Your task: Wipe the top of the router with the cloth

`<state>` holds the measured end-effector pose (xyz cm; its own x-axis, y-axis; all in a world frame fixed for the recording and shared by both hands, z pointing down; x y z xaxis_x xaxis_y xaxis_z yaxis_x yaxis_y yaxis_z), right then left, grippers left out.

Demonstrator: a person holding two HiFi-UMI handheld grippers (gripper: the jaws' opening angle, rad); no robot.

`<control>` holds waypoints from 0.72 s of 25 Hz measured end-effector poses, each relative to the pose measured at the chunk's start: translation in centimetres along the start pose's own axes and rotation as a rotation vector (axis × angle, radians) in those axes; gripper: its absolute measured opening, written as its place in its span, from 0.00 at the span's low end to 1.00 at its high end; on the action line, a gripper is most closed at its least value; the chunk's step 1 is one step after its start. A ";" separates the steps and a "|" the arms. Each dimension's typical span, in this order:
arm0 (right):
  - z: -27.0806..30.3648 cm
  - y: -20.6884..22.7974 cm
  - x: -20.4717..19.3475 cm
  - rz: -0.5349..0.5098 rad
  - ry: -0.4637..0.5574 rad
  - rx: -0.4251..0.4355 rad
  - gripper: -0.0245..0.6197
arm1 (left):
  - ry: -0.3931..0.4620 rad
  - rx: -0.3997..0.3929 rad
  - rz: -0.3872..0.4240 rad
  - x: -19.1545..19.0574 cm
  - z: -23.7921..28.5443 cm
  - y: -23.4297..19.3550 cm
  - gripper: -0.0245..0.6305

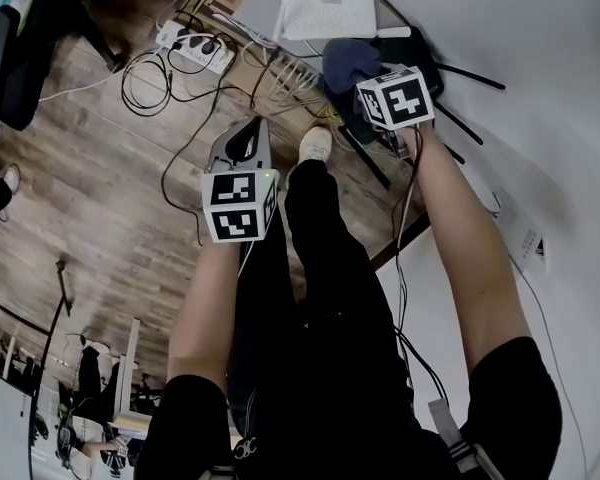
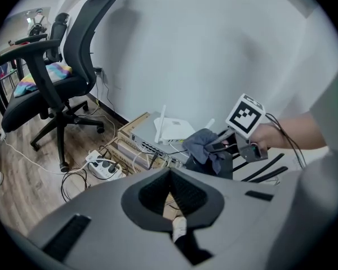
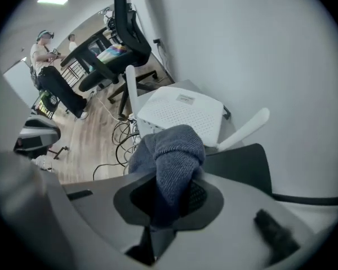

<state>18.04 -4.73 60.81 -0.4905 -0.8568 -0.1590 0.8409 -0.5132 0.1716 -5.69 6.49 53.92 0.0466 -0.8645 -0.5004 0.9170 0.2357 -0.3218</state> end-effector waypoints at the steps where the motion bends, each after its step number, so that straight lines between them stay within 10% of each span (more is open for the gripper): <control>1: -0.2 0.7 0.1 0.021 0.002 -0.018 0.13 | -0.003 -0.002 -0.005 -0.1 0.0 0.0 0.04; 12: -0.9 7.0 0.1 0.070 -0.047 -0.206 0.13 | -0.009 -0.002 -0.002 -0.2 -0.1 -0.5 0.04; 18: -1.1 9.2 -0.2 0.142 -0.040 -0.140 0.13 | -0.022 0.012 -0.005 0.3 0.1 -0.9 0.04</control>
<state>26.10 -9.17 61.39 -0.3707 -0.9230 -0.1035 0.9247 -0.3772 0.0519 -6.49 5.99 54.17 0.0503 -0.8754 -0.4807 0.9220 0.2257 -0.3145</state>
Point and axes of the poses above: the fingertips, and each gripper's own axes: z forward along the fingers, y to its right, x out of its top, the point moved 9 cm from there along -z, backward along the fingers, and after that the axes turned 3 degrees about z, right-handed, at the moved point
